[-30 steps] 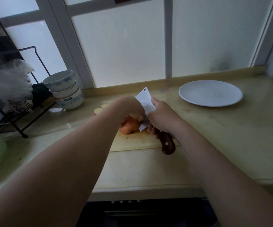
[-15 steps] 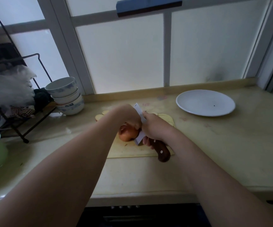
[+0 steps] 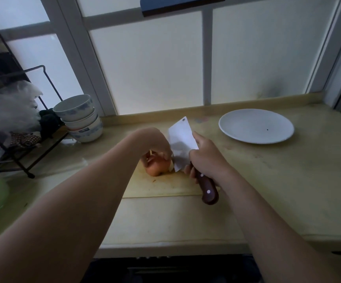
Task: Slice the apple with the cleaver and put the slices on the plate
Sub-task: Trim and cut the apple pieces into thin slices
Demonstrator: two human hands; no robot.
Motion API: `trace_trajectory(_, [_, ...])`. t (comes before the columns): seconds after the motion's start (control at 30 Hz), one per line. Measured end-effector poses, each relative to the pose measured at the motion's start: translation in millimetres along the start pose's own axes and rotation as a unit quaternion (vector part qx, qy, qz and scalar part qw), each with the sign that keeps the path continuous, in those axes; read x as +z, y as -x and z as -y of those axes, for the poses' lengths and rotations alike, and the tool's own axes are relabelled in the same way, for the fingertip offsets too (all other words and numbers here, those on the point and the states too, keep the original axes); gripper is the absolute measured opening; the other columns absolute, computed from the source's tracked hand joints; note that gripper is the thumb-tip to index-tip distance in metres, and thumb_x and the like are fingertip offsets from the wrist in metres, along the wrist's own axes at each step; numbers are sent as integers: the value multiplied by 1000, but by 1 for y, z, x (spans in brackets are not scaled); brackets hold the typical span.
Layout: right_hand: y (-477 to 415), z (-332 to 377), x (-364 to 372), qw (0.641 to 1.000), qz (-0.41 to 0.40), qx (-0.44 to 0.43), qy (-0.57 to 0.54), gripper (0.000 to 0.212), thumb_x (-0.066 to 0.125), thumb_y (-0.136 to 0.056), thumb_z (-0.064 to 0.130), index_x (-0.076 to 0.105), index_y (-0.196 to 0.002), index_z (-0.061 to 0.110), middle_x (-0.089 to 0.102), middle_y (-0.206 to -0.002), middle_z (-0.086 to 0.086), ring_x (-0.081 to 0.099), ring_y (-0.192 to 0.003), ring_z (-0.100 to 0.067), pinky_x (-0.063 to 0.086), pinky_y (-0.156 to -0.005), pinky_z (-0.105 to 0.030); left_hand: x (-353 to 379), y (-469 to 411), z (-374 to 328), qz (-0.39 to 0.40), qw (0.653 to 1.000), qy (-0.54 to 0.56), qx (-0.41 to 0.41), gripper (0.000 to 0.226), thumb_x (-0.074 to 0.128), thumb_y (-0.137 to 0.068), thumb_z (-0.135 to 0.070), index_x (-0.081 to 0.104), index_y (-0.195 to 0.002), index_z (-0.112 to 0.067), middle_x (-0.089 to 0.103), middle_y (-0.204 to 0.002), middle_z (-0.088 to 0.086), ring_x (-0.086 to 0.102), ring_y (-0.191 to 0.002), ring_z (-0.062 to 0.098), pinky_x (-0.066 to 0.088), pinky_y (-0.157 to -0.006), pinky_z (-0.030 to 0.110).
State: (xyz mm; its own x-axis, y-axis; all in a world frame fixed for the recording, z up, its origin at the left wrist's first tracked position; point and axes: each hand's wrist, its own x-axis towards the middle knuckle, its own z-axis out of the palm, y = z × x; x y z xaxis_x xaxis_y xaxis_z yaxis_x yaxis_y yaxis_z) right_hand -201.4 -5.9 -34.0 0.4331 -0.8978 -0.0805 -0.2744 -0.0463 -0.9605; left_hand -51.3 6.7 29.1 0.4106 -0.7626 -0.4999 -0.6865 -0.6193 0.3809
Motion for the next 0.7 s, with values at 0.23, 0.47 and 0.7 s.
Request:
trace_trajectory(0.23, [-6,-13,2,1000,-9,-6,-27,83,33,-92,0,21,-166,34,72,-82,-20,61,-51,-23,51,-45,-30,3,-3,-3,-19,1000,11,-16,60,73,-89,-8,42,-140,2,49,-135,29,58,-116,47,57,-93,52])
trace_trajectory(0.47, [-6,-15,2,999,-5,-17,-41,83,33,-91,0,22,-166,35,73,-81,-22,59,-47,-21,48,-41,-28,4,-4,0,-27,999,25,-26,61,75,-87,-9,45,-139,3,52,-135,28,59,-116,44,56,-94,51])
trace_trajectory(0.7, [-1,-14,4,1000,-8,-23,-17,84,34,-91,2,19,-166,37,73,-79,-18,59,-46,-17,47,-42,-26,7,0,-1,-38,999,1,-19,59,76,-85,-11,49,-135,0,55,-128,27,63,-108,45,58,-89,52])
